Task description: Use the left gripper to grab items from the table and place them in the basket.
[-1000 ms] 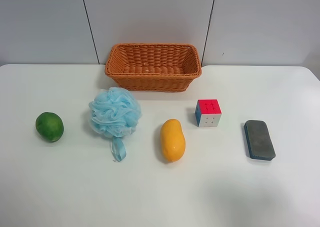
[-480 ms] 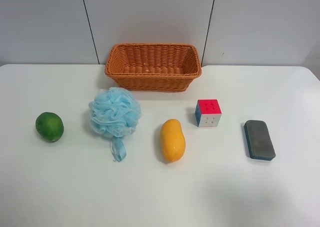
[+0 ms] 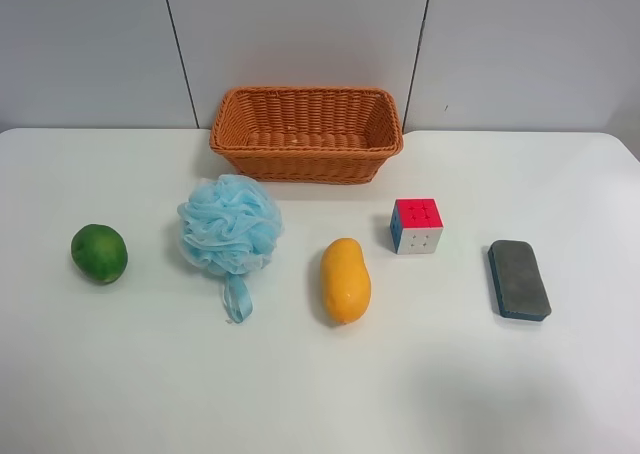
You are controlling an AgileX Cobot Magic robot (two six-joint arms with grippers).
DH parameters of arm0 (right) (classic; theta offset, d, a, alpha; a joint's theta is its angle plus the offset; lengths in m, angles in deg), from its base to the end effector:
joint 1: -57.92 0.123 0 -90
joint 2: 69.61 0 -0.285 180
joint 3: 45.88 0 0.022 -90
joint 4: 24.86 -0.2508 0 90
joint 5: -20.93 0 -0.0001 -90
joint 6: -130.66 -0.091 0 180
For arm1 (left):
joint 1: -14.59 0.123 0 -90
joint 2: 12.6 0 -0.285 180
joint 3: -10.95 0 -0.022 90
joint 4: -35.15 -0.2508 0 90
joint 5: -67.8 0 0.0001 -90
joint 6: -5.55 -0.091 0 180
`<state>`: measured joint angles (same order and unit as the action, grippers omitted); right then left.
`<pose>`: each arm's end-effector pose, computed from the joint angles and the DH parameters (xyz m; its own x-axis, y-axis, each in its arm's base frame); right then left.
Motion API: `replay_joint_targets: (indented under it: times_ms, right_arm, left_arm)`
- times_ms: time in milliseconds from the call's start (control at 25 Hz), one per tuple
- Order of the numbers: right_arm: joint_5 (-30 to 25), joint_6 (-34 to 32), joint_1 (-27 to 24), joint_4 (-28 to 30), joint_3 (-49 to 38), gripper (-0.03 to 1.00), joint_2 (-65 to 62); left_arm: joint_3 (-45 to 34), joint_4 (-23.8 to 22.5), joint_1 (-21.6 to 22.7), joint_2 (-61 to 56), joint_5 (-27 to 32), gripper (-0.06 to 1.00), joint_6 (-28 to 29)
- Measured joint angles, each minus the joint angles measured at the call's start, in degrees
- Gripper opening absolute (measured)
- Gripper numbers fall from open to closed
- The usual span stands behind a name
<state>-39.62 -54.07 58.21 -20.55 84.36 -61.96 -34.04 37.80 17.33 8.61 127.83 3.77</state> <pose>-0.0028 -0.0060 0.2720 -0.4649 0.0431 -0.8843 0.0740 0.9972 0.0096 0.0284 -0.0023 0.2937 -0.5901 -0.0203 -0.8071 -0.0108 0.9998 -0.0172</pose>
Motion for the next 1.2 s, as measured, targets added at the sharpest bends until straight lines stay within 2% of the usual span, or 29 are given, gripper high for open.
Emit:
replay_joint_targets:
  times_ms: [400,880,1200]
  right_arm:
    - [0.0,0.0,0.0,0.0,0.0,0.99,0.0]
    - [0.0,0.0,0.0,0.0,0.0,0.99,0.0]
    - [0.0,0.0,0.0,0.0,0.0,0.99,0.0]
  left_arm:
    - [7.7,4.3,-0.3,21.0,-5.4,0.99,-6.2]
    - [17.3,4.5,-10.6,45.1,-15.0,0.99,-9.3]
    - [21.9,4.4,-12.0,57.8,-20.1,0.99,-9.7]
